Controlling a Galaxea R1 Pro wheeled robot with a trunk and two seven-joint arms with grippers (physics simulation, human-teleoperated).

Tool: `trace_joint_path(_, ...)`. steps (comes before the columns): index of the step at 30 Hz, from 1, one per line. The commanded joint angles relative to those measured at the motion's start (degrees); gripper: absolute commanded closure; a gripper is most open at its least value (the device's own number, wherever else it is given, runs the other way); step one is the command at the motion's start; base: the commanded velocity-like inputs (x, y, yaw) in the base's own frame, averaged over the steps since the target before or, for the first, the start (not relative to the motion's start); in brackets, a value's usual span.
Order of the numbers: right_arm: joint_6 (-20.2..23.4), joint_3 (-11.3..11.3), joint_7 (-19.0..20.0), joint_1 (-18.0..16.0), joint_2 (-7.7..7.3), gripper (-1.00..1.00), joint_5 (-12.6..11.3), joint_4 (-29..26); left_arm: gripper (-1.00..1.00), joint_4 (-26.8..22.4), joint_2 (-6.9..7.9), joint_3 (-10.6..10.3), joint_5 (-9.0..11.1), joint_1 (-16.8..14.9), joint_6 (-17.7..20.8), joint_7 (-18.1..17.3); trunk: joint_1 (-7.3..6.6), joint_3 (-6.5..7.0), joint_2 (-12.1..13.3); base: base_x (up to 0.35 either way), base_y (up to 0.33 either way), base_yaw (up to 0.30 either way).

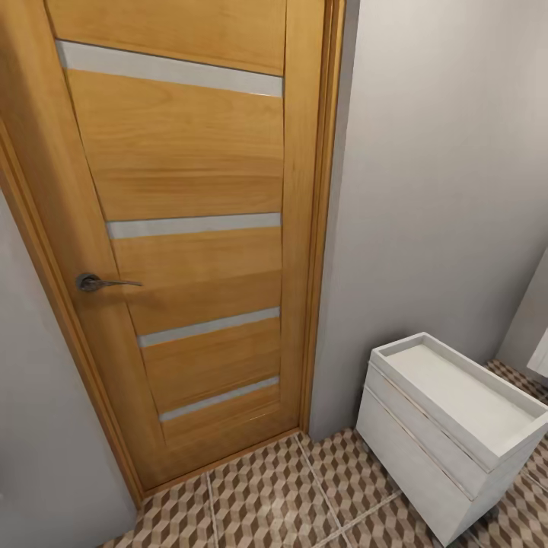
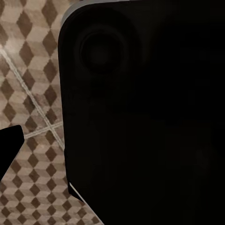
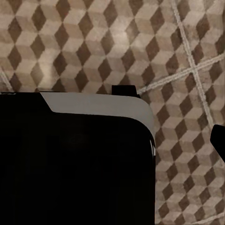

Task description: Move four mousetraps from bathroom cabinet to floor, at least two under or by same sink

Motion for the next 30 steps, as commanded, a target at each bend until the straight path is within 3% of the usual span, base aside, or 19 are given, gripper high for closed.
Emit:
trace_joint_path(1, -0.53, 0.03, -0.01, -0.03, 0.01, -1.00, 0.03, 0.04, -1.00, -0.10, 0.00, 0.03, 0.04, 0.03, -0.03, -0.03, 0.00, -0.05, -0.02, 0.000, 0.000, 0.000)
trace_joint_path(18, -3.29, 0.30, -0.03, -0.05, 0.05, -1.00, 0.23, 0.09, -1.00, -0.19, 0.00, 0.03, 0.04, 0.03, -0.03, -0.03, 0.00, -0.05, -0.02, -0.009, 0.000, 0.000)
trace_joint_path(30, -3.26, 0.31, -0.03, -0.05, 0.13, -1.00, 0.28, 0.10, -1.00, -0.19, 0.00, 0.03, 0.04, 0.03, -0.03, -0.03, 0.00, -0.05, -0.02, -0.247, 0.000, 0.000)
